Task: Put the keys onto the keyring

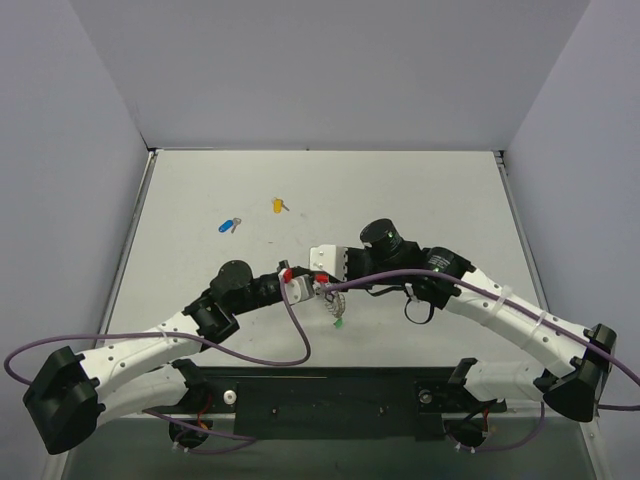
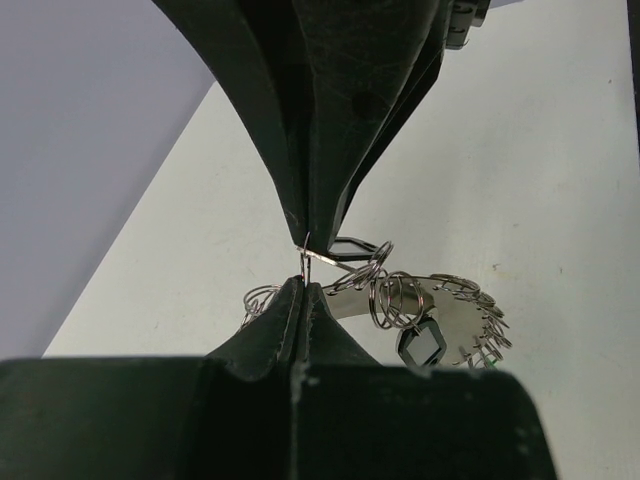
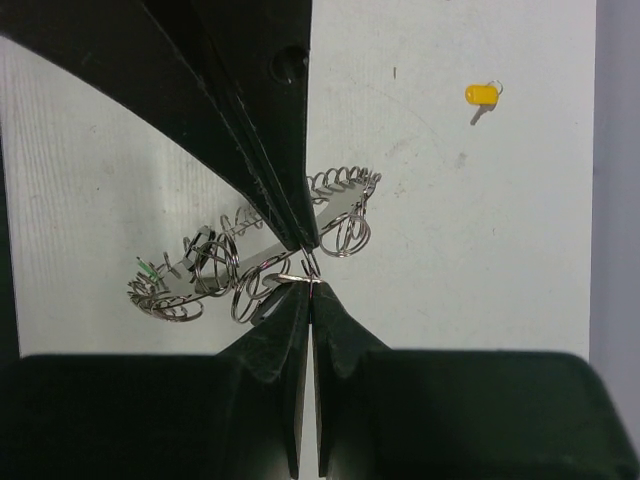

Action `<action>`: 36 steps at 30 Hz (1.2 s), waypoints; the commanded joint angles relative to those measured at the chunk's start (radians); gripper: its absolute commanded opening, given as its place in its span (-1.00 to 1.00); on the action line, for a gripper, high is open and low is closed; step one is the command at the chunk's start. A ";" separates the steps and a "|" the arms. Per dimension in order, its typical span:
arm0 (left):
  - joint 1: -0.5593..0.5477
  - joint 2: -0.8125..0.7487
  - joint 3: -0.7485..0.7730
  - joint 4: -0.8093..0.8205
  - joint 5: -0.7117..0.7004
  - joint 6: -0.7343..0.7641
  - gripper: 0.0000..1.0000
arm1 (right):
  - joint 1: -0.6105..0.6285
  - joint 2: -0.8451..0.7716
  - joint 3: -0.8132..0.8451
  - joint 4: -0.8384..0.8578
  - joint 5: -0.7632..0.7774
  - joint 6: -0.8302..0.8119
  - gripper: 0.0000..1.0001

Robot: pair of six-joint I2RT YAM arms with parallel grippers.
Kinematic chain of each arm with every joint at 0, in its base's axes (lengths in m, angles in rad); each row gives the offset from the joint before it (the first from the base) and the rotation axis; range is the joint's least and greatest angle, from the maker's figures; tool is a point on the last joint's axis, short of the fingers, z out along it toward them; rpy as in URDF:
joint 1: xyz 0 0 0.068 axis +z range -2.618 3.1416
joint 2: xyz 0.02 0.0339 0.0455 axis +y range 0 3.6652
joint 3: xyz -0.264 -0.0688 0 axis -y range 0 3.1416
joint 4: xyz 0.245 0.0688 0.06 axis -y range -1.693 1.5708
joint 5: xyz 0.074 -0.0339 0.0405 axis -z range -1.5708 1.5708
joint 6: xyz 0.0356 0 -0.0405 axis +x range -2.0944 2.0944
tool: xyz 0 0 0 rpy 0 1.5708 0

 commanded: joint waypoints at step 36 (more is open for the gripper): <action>-0.028 0.012 0.072 0.099 0.007 -0.025 -1.00 | -0.012 -0.027 0.058 0.064 -0.129 0.062 -0.69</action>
